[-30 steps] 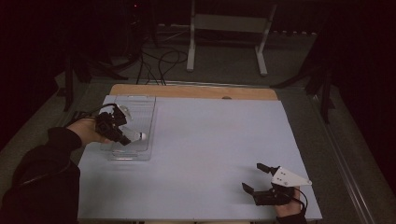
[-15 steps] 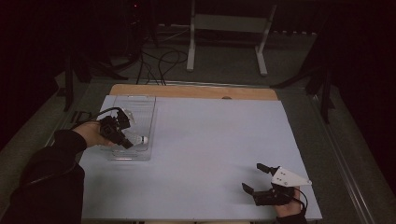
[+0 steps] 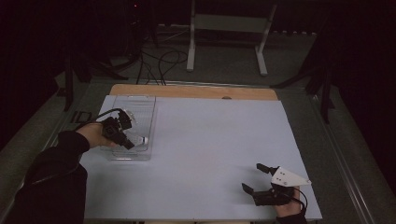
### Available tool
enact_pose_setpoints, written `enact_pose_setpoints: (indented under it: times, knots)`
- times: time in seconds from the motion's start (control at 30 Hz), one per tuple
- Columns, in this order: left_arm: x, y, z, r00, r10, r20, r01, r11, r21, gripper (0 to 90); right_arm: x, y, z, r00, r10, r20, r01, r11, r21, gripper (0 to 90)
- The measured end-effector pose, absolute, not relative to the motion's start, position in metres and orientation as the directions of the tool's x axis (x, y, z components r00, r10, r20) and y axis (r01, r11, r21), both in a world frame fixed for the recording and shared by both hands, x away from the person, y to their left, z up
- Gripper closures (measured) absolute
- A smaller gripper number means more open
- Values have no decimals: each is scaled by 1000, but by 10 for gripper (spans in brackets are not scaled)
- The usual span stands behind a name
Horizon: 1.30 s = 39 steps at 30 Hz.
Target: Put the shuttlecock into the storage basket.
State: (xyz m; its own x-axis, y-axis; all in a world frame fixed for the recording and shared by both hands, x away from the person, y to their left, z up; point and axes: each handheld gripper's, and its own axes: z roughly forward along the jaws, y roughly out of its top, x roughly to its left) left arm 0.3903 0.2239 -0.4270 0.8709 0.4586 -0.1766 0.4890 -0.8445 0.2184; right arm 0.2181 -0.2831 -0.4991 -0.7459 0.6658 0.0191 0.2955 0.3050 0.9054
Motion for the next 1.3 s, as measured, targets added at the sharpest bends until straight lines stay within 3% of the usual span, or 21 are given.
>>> enact_pose_setpoints:
  times: [0.13, 0.23, 0.37, 0.43, 0.53, 0.7, 0.83, 0.87, 1.0, 1.3]
  knots:
    - [392, 222, -431, 865, 470, -176, 500, -836, 228, 852, 218, -283, -499, -745, 667, 16, 294, 307, 905, 96]
    - [393, 220, -434, 854, 492, -171, 520, -828, 209, 765, 218, -284, -499, -743, 669, 19, 297, 305, 905, 96]
    - [397, 220, -432, 803, 577, -150, 596, -775, 212, 558, 218, -284, -499, -743, 669, 16, 296, 307, 905, 96]
    - [399, 220, -429, 776, 622, -105, 629, -750, 207, 411, 218, -284, -499, -743, 669, 16, 296, 307, 904, 97]
    - [401, 223, -425, 744, 662, -89, 664, -717, 212, 324, 218, -284, -499, -743, 669, 16, 297, 308, 904, 96]
    - [400, 223, -422, 739, 669, -83, 669, -712, 212, 276, 218, -283, -499, -744, 668, 13, 295, 310, 904, 97]
    - [401, 223, -418, 708, 700, -91, 699, -678, 226, 186, 218, -283, -499, -742, 670, 16, 298, 308, 904, 96]
    - [401, 223, -417, 711, 697, -96, 697, -678, 233, 114, 218, -283, -499, -742, 671, 14, 298, 311, 903, 96]
    - [398, 219, -412, 727, 677, -115, 679, -684, 265, 4, 218, -283, -499, -742, 670, 15, 299, 311, 902, 96]
    - [390, 204, -405, 741, 669, -67, 648, -684, 335, 1, 218, -283, -499, -742, 671, 12, 298, 313, 902, 97]
